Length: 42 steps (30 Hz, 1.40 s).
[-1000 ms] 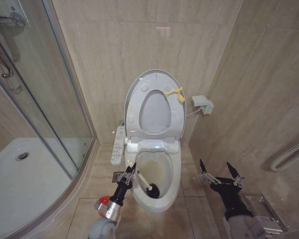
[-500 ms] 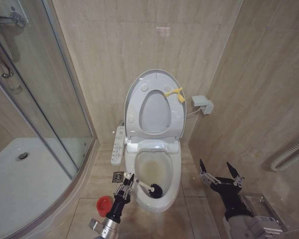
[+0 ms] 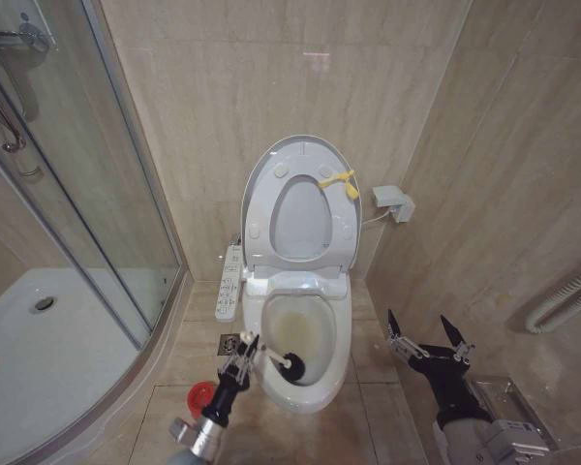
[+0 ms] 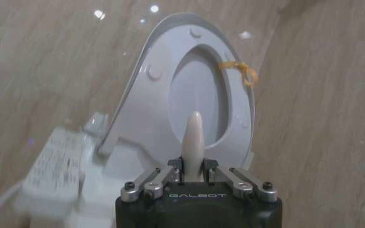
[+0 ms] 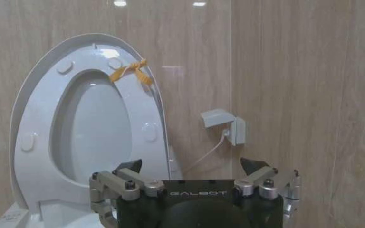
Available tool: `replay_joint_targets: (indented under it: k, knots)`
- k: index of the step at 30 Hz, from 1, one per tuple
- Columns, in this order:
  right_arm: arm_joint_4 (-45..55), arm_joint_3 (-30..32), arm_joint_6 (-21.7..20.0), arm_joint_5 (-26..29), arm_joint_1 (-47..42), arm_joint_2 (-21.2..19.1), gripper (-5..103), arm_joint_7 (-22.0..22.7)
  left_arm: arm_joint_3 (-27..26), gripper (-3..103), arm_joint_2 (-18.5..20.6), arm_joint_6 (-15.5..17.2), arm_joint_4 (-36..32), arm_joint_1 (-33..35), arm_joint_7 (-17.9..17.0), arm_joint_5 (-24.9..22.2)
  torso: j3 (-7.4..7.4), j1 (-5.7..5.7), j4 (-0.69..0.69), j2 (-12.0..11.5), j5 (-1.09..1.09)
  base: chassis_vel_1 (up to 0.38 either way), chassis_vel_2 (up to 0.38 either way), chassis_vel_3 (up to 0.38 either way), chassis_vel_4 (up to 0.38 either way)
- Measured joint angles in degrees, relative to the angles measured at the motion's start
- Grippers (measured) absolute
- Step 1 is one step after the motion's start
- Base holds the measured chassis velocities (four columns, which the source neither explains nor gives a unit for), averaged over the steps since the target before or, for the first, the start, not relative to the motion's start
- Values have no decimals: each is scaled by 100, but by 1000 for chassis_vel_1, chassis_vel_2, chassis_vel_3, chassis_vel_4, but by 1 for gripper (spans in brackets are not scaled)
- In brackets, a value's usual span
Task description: Open the toilet lid, clean the toilet bowl with a toilet brush, close the toilet lid, and flush.
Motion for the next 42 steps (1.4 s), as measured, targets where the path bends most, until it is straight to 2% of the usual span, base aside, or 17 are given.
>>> replay_joint_targets:
  k: [8, 19, 25, 32, 33, 38, 42]
  knots:
    - [0, 0, 0, 0, 0, 0, 100, 0, -44, 20, 485, 12, -152, -270, 200, 26, 0, 0, 2, 0, 0, 0, 0, 0, 0]
    - [0, 0, 0, 0, 0, 1, 100, 0, -271, 20, 875, 31, -676, -239, 422, 108, 0, 0, 1, 0, -1, 0, 0, 0, 0]
    - [0, 0, 0, 0, 0, 1, 100, 0, -438, 20, 1178, 109, -1192, -212, 508, -148, 0, 0, 1, 0, 0, 0, 0, 0, 0]
    - [0, 0, 0, 0, 0, 0, 100, 0, -702, 20, 1421, 225, -1955, 54, 390, -469, 0, 0, 1, 0, 0, 0, 0, 0, 0]
    - [0, 0, 0, 0, 0, 0, 100, -1, -857, 20, 1471, 274, -2247, 200, 316, -572, -1, 0, 2, 0, 1, 0, 0, 0, 0]
    - [0, 0, 0, 0, 0, 0, 100, 0, -1283, 20, 1515, 330, -2718, 614, 155, -712, -1, -1, 2, 0, 2, 0, 0, 0, 0]
    - [0, 0, 0, 0, 0, 1, 100, 0, -2005, 20, 1468, 408, -3268, 1406, 47, -734, -1, -1, 1, 1, 1, 0, 0, 0, 0]
